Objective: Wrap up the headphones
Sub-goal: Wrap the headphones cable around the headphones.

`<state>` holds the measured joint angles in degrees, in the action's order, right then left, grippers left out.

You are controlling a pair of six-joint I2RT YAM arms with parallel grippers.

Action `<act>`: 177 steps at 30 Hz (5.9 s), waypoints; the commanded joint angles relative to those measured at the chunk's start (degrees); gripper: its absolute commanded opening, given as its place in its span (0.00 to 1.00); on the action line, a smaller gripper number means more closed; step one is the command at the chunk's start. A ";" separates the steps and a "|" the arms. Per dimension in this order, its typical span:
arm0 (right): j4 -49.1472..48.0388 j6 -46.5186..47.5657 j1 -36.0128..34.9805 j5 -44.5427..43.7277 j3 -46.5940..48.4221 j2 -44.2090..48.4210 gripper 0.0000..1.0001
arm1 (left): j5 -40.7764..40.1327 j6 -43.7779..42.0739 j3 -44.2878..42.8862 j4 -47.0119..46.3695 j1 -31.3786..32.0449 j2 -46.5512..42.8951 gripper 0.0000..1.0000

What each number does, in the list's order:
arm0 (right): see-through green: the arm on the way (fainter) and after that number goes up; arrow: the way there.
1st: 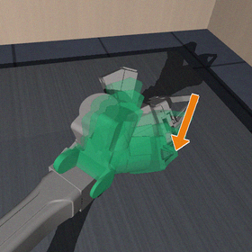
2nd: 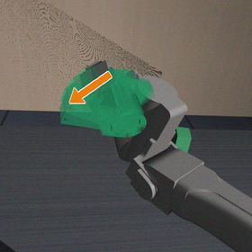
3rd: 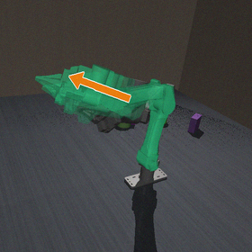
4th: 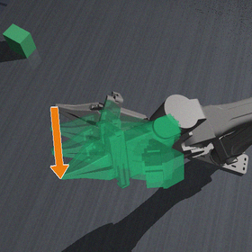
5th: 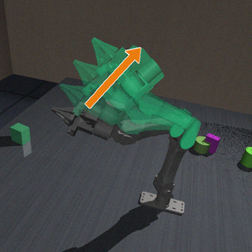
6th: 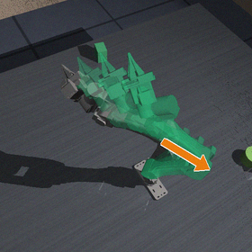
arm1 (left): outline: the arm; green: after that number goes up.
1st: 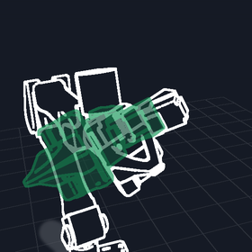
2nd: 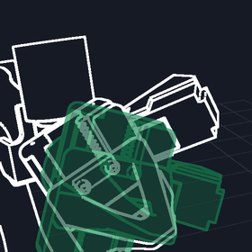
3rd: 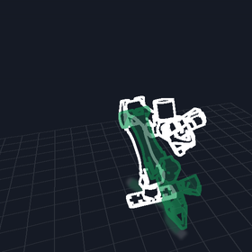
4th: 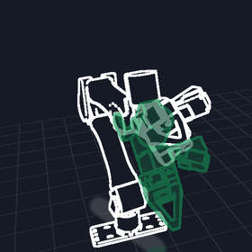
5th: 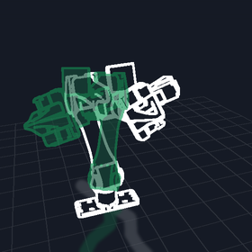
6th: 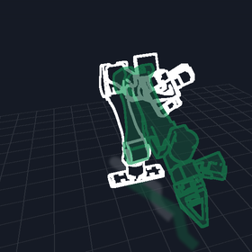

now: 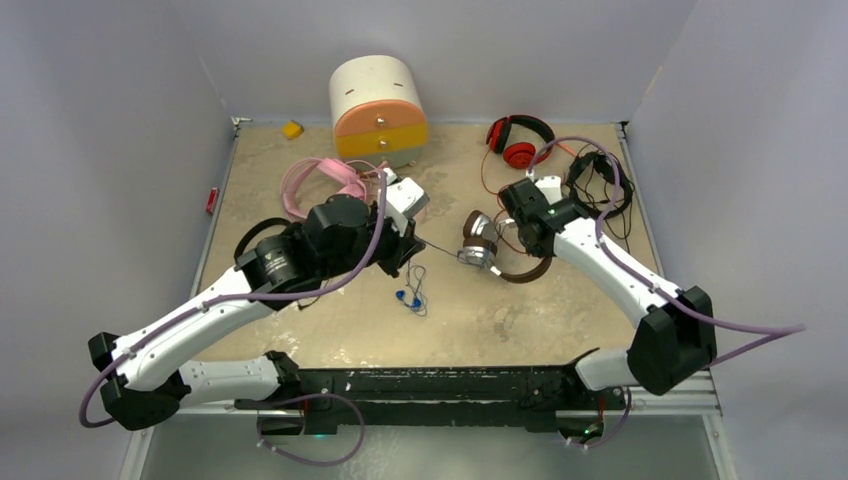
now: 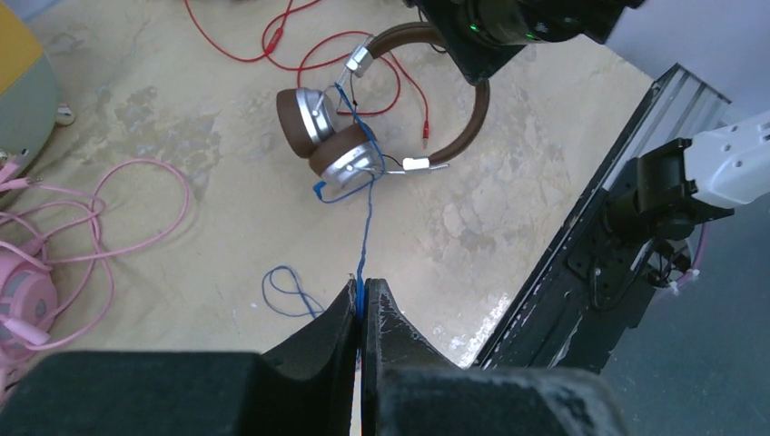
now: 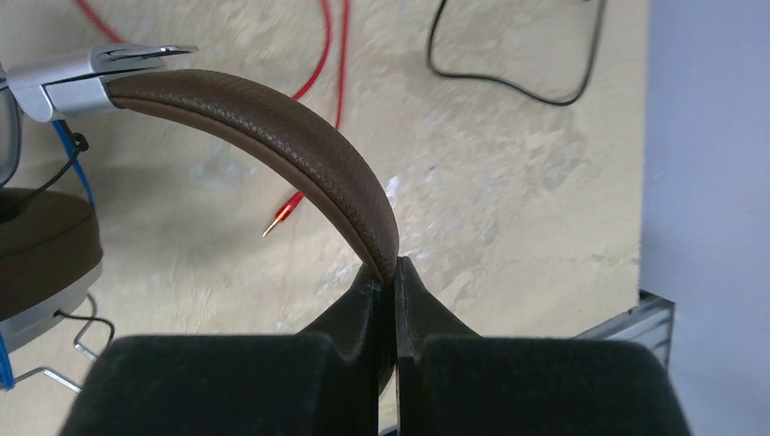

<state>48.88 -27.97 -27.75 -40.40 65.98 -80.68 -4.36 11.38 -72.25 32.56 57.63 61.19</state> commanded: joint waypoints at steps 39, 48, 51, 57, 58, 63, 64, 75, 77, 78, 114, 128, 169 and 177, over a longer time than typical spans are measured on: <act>6.17 -11.41 9.29 17.48 21.73 -0.58 0.00 | 39.27 -5.80 -2.80 2.42 -9.06 0.02 0.00; 2.88 -8.83 9.01 8.58 15.32 -1.84 0.00 | 38.34 -5.16 -9.97 2.77 -9.02 0.01 0.00; 2.20 -8.24 9.03 8.25 13.06 -1.76 0.00 | 40.95 -4.09 -12.71 2.81 -9.02 1.79 0.00; 1.03 -3.68 7.41 9.79 10.04 -0.51 0.00 | 32.53 -4.78 -18.26 6.16 -9.30 4.42 0.00; 0.32 -1.98 6.54 10.11 9.06 0.07 0.00 | 30.96 -5.00 -19.67 7.15 -9.51 5.04 0.00; 0.94 4.36 -0.45 7.90 6.21 0.25 0.00 | 23.30 -8.25 -25.48 10.61 -10.27 7.81 0.00; 1.66 4.81 -1.67 7.88 5.93 0.12 0.00 | 21.62 -8.78 -26.40 11.05 -10.40 8.29 0.00; 1.52 14.01 -6.51 19.76 0.35 6.93 0.00 | 7.08 -16.28 -32.23 14.47 -11.30 12.64 0.00; 2.64 14.51 -7.22 21.46 0.43 7.85 0.00 | 5.35 -17.75 -31.02 13.34 -11.47 12.68 0.00; 3.64 14.29 -7.66 21.58 0.87 8.17 0.00 | 4.80 -18.50 -30.50 12.73 -11.56 12.92 0.00; 7.52 15.37 -8.99 40.23 4.44 21.39 0.00 | 28.40 -4.94 -18.21 -11.37 -28.59 22.52 0.00; 5.82 8.71 -9.00 46.02 15.28 27.34 0.00 | 45.65 14.15 9.98 -43.33 -30.56 22.15 0.00; 7.50 -3.02 -8.93 8.43 44.74 10.12 0.00 | 45.58 21.05 46.63 -78.11 -16.24 20.63 0.00; 2.71 1.94 -6.97 -0.74 39.87 5.54 0.00 | 42.24 17.94 48.25 -61.62 -13.94 7.71 0.00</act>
<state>58.57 -28.23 -36.10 -33.61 108.01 -74.28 40.07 31.88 -23.33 -37.19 42.57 76.27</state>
